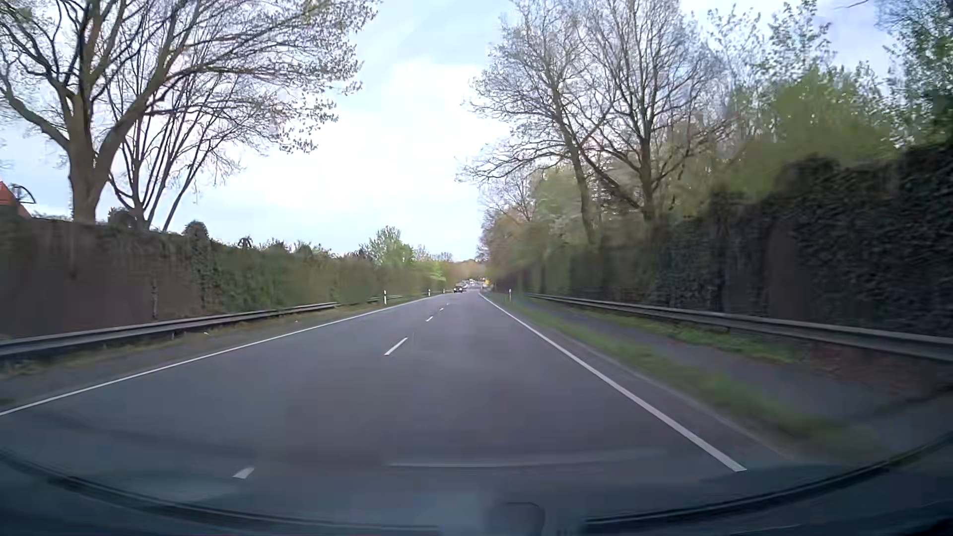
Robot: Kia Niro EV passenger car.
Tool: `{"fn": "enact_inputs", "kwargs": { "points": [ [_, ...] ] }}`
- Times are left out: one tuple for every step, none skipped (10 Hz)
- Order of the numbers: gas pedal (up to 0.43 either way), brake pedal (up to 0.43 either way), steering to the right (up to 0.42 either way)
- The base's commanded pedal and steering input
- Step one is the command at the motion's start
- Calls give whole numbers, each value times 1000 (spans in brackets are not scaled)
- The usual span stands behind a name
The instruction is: Follow the waypoints while adhering to traffic rules and regulations
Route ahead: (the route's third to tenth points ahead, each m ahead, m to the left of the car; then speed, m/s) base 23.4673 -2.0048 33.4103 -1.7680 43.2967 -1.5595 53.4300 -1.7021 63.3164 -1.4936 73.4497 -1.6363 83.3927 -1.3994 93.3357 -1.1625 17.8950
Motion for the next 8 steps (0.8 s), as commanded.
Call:
{"fn": "enact_inputs", "kwargs": {
  "points": [
    [59, 0, -4],
    [59, 0, -4],
    [59, 0, -4],
    [59, 0, -4],
    [59, 0, -4],
    [59, 0, -4],
    [59, 0, -4],
    [59, 0, -4]
  ]
}}
